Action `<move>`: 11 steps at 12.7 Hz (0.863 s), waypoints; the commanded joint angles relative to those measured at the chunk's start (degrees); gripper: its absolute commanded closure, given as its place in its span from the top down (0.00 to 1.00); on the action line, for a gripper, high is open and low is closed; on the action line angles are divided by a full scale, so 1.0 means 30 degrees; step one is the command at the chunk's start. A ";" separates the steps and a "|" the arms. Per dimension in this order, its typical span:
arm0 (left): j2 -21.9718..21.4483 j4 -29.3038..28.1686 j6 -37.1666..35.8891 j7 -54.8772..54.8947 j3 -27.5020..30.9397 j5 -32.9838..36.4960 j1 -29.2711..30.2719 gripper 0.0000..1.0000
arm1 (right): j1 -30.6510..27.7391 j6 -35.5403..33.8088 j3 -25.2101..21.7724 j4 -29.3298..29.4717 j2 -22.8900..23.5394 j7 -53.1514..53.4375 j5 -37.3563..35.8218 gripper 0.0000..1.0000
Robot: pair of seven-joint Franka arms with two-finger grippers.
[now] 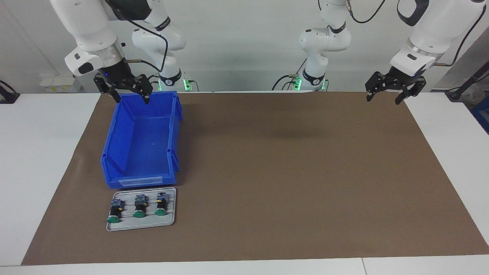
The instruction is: Place and press button with both arms
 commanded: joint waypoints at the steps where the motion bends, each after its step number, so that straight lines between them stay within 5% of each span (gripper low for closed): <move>1: -0.0590 -0.0670 0.0174 0.0003 -0.0207 0.0348 0.0264 1.00 | -0.0139 0.0222 0.0091 -0.0053 -0.0263 -0.0576 0.0242 1.00; 7: -0.0590 -0.0670 0.0174 0.0003 -0.0236 0.0348 0.0264 1.00 | -0.0081 0.0658 0.0091 -0.0022 -0.0118 -0.2511 0.0184 0.92; 10: -0.0590 -0.0670 0.0174 0.0003 -0.0207 0.0348 0.0264 1.00 | -0.0167 0.6000 0.0091 -0.4199 0.0466 -0.2305 0.0095 0.92; 11: -0.0590 -0.0670 0.0174 0.0003 -0.0207 0.0348 0.0264 1.00 | -0.0197 0.7386 0.0091 -0.4212 0.1630 -0.2305 0.0037 0.92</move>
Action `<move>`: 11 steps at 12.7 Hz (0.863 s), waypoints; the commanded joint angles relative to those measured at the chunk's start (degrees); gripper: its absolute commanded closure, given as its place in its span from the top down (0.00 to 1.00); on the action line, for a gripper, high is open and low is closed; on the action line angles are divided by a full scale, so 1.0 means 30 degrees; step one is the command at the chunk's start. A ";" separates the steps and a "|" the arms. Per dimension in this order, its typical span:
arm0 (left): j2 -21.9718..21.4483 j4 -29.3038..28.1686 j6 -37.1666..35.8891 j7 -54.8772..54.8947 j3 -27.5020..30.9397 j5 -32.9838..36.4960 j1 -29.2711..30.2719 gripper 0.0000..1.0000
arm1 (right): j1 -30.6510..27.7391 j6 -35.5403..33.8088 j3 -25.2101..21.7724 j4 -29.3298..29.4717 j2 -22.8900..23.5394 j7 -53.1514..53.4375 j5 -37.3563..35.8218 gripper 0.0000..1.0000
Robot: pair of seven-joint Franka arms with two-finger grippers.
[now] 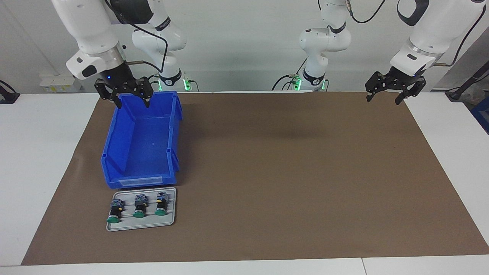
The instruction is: Place and press button with both arms
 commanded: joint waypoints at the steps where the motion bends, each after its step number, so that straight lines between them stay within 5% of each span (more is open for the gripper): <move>1: -0.0590 -0.0670 0.0174 0.0003 -0.0207 0.0348 0.0264 1.00 | -0.0220 0.4028 0.0053 -0.1277 0.1916 -0.0334 -0.0038 0.92; 5: -0.0590 -0.0670 0.0174 0.0003 -0.0207 0.0348 0.0264 1.00 | -0.0687 0.7693 -0.0005 0.0949 0.5723 -0.0363 -0.1152 0.92; 11: -0.0590 -0.0670 0.0174 0.0003 -0.0207 0.0348 0.0264 1.00 | -0.1362 1.2619 -0.0064 0.1562 0.9680 -0.0392 -0.1240 0.84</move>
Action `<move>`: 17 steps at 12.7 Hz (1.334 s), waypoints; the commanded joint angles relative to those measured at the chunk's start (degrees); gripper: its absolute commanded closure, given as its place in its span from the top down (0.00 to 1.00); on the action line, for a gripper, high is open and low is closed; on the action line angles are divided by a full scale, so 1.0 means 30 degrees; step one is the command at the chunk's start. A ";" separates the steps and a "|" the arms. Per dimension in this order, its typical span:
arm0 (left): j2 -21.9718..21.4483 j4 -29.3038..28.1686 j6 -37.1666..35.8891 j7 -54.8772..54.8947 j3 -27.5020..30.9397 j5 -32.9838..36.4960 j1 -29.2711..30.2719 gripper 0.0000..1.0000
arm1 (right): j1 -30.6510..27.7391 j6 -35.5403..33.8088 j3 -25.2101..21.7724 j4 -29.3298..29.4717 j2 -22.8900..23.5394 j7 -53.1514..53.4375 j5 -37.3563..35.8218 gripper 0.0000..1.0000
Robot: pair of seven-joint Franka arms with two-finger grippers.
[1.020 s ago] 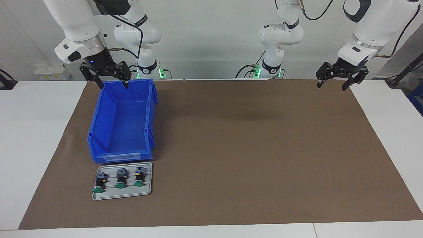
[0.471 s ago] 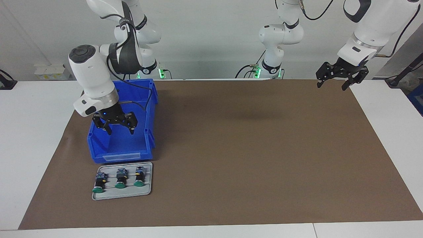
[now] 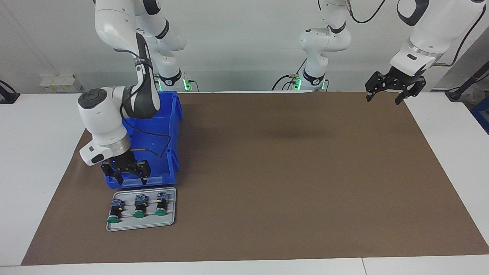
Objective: Place and press button with both arms
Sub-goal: 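Grasp a black green-capped button from the silver tray with the right gripper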
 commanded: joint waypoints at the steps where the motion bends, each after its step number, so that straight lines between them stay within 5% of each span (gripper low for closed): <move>1: -0.0590 -0.0670 0.0174 0.0003 -0.0207 0.0348 0.0263 1.00 | -0.0184 0.0766 0.0111 0.1713 0.2048 -0.0396 -0.0264 0.84; 6: -0.0590 -0.0670 0.0174 0.0003 -0.0207 0.0348 0.0263 1.00 | -0.0184 0.2139 0.0140 0.2395 0.3694 -0.0455 -0.0264 0.80; 11: -0.0590 -0.0699 0.0174 0.0003 -0.0207 0.0348 0.0263 1.00 | 0.0108 0.2085 0.0140 0.1957 0.3726 0.0072 0.0059 0.67; 17: -0.0590 -0.0670 0.0174 0.0003 -0.0207 0.0348 0.0263 1.00 | -0.0184 0.0245 0.0111 0.2418 0.3521 0.0278 -0.0203 0.19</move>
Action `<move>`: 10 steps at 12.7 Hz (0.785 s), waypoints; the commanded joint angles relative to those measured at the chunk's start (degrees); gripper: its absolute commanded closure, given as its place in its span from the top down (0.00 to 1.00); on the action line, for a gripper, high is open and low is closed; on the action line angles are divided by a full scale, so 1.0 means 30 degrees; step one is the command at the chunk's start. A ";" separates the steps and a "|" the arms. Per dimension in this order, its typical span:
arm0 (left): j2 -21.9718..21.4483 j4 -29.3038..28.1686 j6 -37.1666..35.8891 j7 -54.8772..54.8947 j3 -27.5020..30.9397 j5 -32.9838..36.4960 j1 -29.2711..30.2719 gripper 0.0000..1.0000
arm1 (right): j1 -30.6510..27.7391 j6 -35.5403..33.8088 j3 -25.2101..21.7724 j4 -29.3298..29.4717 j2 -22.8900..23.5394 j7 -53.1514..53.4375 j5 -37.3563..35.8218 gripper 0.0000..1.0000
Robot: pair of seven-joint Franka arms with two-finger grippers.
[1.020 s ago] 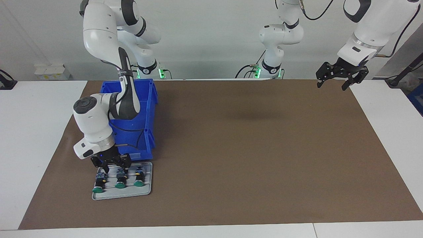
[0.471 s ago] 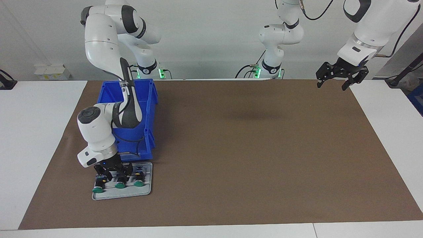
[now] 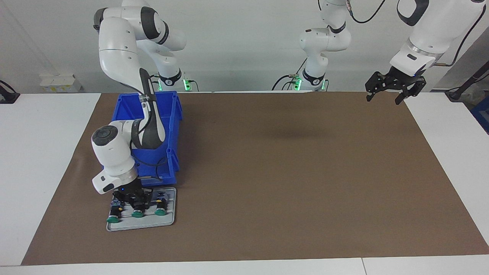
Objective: Place and press button with both arms
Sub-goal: 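Grasp a black green-capped button from the silver tray with the right gripper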
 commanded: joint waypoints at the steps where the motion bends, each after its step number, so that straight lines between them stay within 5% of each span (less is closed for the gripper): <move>1: -0.0590 -0.0669 0.0174 0.0003 -0.0207 0.0348 0.0263 1.00 | -0.0125 -0.1690 0.0149 0.1395 0.0046 0.0216 -0.0278 0.13; 6: -0.0590 -0.0669 0.0174 0.0003 -0.0207 0.0348 0.0263 1.00 | 0.0344 -0.8450 0.0381 0.5617 -0.0913 0.1029 -0.0016 0.09; 10: -0.0590 -0.0670 0.0174 0.0003 -0.0207 0.0348 0.0263 1.00 | 0.4490 -1.0401 0.0354 0.5828 -0.2296 1.0704 -0.0219 0.09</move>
